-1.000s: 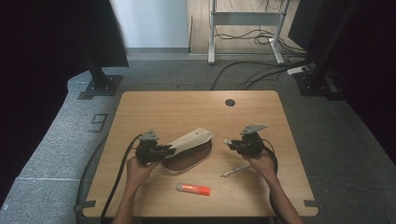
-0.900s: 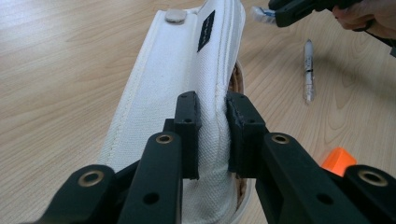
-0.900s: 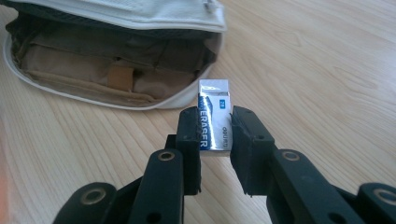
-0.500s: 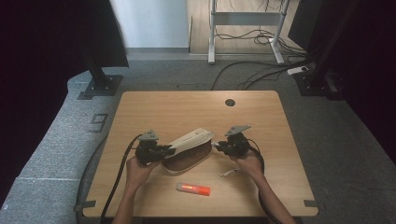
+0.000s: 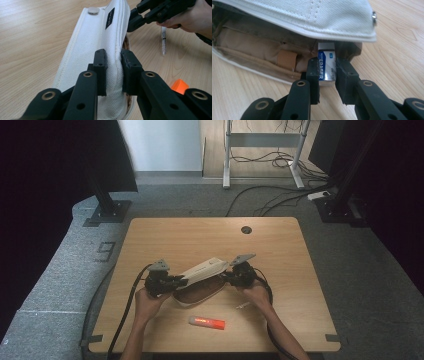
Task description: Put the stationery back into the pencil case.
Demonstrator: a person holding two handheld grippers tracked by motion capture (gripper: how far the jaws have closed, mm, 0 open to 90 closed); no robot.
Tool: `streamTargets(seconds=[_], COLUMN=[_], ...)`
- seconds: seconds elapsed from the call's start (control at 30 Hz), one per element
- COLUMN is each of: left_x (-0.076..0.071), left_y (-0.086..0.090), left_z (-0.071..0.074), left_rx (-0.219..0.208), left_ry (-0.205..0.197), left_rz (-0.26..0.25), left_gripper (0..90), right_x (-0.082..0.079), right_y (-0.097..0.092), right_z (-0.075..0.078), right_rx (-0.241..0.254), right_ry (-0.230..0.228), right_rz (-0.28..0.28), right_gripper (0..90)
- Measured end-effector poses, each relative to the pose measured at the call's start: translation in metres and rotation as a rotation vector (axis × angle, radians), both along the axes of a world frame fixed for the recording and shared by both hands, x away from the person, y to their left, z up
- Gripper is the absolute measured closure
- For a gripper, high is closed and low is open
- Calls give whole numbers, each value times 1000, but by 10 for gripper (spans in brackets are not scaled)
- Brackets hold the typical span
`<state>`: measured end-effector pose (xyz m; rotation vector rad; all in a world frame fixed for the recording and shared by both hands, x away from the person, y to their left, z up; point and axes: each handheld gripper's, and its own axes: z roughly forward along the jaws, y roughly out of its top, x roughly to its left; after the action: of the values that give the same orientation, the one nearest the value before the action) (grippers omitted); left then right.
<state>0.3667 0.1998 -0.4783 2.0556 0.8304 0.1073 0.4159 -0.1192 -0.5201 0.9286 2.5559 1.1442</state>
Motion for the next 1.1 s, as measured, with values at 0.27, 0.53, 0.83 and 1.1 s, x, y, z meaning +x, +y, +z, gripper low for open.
streamTargets(seconds=[0.27, 0.53, 0.83, 1.1], left_x=[0, 0, 1, 1], left_y=[-1, -2, -2, -2], left_z=[0, -1, -3, -4], left_rx=[-1, -7, -10, -8], left_ry=[4, 10, 18, 26], left_rz=[-5, -12, -12, -13], left_gripper=[757, 755, 754, 754], right_x=[8, 14, 18, 11], right_y=[14, 23, 24, 16], right_z=[-8, -12, -13, -6], right_rx=[-23, -30, -24, -18], right_ry=[-7, -15, 4, 9], right_rz=[-14, -33, -18, 19], right_gripper=[721, 720, 661, 551])
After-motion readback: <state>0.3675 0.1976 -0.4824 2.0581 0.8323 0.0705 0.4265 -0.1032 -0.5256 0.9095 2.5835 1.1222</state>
